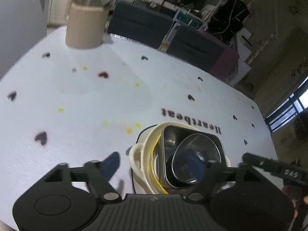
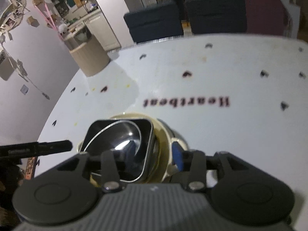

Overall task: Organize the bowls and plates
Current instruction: 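Open both grippers and pull them back from the square bowl rims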

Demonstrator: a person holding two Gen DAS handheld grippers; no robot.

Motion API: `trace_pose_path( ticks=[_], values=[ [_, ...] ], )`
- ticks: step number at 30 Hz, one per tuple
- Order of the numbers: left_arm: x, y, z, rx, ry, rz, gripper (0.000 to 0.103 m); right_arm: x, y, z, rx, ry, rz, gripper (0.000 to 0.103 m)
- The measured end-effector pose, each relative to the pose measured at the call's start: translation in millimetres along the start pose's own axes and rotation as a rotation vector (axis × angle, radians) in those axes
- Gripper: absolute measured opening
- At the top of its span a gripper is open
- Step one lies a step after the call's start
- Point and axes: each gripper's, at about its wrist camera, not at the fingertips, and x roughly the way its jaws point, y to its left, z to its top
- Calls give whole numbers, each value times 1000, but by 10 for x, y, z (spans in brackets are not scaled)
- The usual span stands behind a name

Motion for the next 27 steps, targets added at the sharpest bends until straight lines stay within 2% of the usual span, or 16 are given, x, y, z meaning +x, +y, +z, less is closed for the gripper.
trace_pose_path(
  ticks=[3,5,7,13,20,27],
  values=[
    [-181,-113,-42,64,-48,21,99,-221,64,-46,-32,-75,-40,68],
    [-325,-172,-93,97,-91,33,102,-362,105,-92,-56,-125,-63,74],
    [-472,-210,-150,110,-134,33,103,-523,146,-160,-76,-184,-85,84],
    [-789,-331,-366,161,-202,43,103,-897,231,-412,-74,-331,-140,102],
    [-1015,-427,-664,228,-280,87,103,-1055,375,-806,-103,-428,-184,103],
    [-1125,-476,-941,309,-331,103,103,-1123,470,-1168,-123,-465,-238,103]
  ],
)
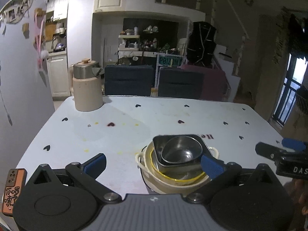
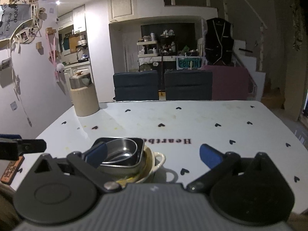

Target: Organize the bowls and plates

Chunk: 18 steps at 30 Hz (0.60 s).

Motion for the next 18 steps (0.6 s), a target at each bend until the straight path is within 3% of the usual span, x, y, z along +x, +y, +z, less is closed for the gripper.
trace_pose_path(
  ticks=[12,18],
  values=[
    [-169,-97,-324,58,-39,26,103,-224,53,-287,-72,-29,-68,103],
    [-200,-99,-448,67,-34,56,103,-316,12,-361,-54,-36,-57,103]
  ],
)
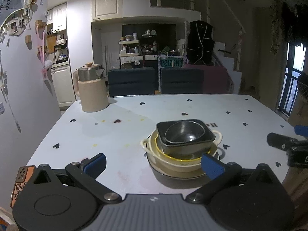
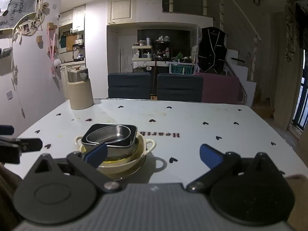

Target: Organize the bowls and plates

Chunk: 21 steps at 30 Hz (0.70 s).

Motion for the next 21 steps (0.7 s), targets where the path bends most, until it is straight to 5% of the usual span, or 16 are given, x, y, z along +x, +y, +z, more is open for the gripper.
trace_pose_path(
  ticks=[21],
  values=[
    [-91,61,-54,-31,-27,2,103,-112,71,-110,-29,-26,-23,103]
  ],
)
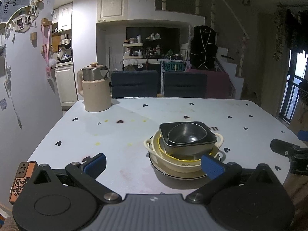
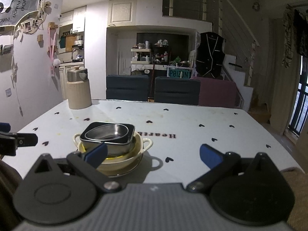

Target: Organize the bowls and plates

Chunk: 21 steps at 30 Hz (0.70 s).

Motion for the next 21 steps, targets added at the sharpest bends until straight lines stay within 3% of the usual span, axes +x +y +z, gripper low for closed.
trace_pose_path(
  ticks=[21],
  values=[
    [-8,-4,9,0,0,1,103,-16,37,-21,2,-1,0,103]
  ],
)
